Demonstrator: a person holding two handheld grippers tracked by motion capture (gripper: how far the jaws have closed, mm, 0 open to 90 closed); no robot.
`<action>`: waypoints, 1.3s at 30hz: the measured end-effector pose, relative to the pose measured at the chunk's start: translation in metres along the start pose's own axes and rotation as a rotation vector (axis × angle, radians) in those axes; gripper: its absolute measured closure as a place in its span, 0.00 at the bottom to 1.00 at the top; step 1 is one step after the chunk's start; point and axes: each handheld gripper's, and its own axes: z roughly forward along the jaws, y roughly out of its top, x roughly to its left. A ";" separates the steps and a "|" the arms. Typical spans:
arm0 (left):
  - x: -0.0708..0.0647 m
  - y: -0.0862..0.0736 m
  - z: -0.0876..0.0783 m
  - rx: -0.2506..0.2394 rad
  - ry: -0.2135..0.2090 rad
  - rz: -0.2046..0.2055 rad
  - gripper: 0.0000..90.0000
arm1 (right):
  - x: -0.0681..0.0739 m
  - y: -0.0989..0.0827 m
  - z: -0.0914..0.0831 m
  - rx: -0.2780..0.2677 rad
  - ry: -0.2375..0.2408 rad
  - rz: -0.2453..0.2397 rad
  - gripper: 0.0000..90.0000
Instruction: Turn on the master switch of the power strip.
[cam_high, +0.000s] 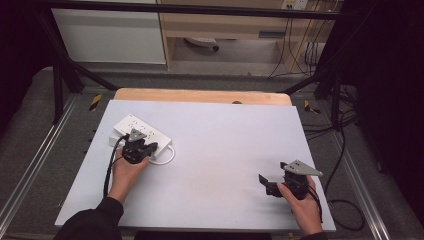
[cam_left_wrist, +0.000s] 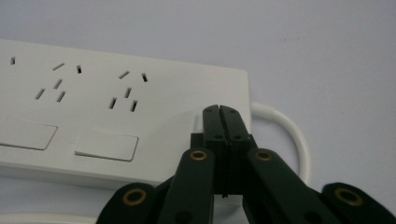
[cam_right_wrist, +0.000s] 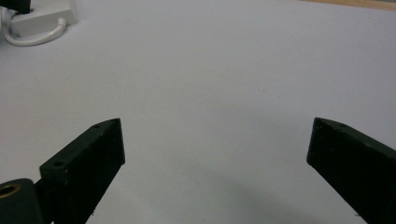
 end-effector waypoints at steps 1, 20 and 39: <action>0.000 0.000 0.000 0.000 0.000 0.000 1.00 | 0.000 0.000 0.000 0.000 0.000 0.000 0.05; 0.002 0.000 0.002 -0.016 0.005 -0.017 1.00 | 0.000 0.001 0.000 -0.001 0.003 -0.002 0.05; 0.008 -0.001 0.000 -0.040 -0.026 -0.070 1.00 | -0.002 0.001 -0.002 -0.011 -0.003 -0.004 0.05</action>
